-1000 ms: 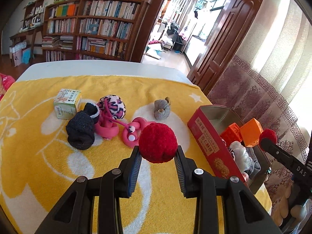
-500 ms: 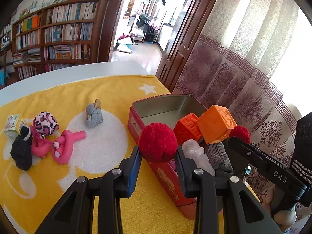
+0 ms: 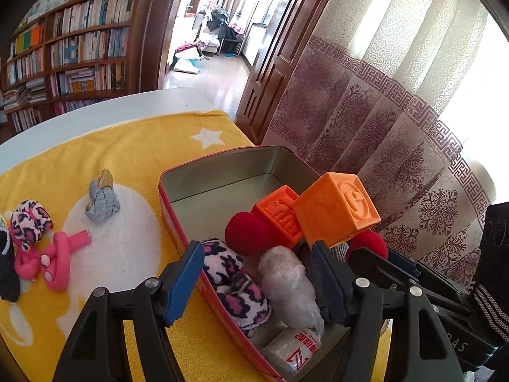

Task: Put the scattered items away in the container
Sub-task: 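Carry both red pom-poms into the red tin and open both grippers, then grasp the black knit sock with the left gripper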

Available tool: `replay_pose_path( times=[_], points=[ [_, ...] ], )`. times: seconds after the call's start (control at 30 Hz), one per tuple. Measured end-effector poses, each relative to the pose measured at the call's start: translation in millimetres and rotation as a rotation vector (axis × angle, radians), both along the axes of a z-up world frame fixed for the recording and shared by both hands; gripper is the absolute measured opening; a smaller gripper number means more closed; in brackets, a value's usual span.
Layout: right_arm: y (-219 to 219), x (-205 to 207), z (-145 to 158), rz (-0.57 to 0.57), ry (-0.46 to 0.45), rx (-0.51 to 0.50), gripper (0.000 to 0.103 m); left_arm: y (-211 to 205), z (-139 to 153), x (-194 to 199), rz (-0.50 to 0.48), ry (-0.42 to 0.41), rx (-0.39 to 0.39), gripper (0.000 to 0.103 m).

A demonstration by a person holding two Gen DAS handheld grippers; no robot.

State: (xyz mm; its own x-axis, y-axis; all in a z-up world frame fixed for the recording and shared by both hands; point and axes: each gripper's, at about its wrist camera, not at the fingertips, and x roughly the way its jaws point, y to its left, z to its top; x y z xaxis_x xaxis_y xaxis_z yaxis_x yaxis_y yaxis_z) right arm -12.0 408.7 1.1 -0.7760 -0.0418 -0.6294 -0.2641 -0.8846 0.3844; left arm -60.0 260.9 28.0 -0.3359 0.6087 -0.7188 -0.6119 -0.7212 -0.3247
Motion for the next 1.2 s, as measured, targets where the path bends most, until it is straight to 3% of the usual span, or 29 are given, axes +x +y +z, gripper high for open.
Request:
replay_pose_path(
  times=[0.6, 1.2],
  points=[
    [-21, 1, 13, -0.011, 0.028, 0.006, 0.059, -93, 2, -5, 0.193, 0.012, 0.017, 0.075],
    [-135, -42, 19, 0.246, 0.004, 0.069, 0.06, -245, -21, -20, 0.498, -0.051, 0.042, 0.075]
  ],
)
